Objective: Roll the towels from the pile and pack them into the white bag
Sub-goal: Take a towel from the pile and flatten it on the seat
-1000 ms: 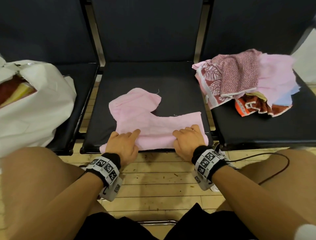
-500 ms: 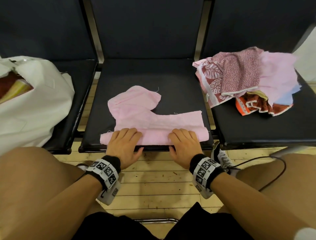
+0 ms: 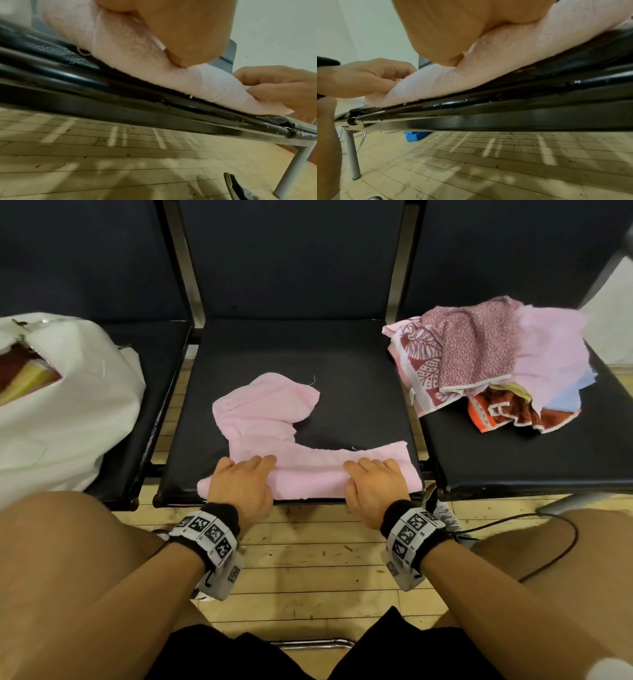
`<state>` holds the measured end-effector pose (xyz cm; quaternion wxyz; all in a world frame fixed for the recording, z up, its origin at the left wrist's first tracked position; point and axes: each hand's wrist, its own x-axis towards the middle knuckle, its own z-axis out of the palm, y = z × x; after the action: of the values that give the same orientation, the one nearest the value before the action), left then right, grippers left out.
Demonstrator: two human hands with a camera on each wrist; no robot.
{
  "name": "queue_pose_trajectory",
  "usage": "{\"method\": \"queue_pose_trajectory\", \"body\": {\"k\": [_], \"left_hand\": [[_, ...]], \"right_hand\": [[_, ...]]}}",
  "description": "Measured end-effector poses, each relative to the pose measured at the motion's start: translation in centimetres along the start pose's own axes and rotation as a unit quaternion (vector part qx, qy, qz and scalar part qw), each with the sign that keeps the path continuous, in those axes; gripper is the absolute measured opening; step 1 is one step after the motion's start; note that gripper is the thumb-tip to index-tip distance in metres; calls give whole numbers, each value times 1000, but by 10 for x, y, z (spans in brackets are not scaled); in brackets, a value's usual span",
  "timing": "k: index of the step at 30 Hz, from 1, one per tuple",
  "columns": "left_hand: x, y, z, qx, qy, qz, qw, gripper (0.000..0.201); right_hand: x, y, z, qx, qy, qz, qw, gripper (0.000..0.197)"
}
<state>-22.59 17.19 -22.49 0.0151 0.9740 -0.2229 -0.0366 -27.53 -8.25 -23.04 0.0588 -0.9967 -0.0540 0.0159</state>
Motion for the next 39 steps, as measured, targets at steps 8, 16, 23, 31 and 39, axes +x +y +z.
{"method": "queue_pose_trajectory", "body": {"k": [8, 16, 23, 31, 39], "left_hand": [[1, -2, 13, -12, 171, 82, 982, 34], [-11, 4, 21, -39, 103, 86, 990, 44], [-6, 5, 4, -23, 86, 51, 995, 45], [-3, -1, 8, -26, 41, 18, 999, 50], [-8, 0, 21, -12, 139, 87, 986, 23]], "right_hand": [[-2, -3, 13, -41, 102, -69, 991, 26], [-17, -15, 12, -30, 63, -14, 997, 24], [-6, 0, 4, 16, 56, -34, 998, 34], [-1, -2, 9, 63, 96, -48, 992, 30], [-4, -3, 15, -26, 83, -65, 994, 22]]}}
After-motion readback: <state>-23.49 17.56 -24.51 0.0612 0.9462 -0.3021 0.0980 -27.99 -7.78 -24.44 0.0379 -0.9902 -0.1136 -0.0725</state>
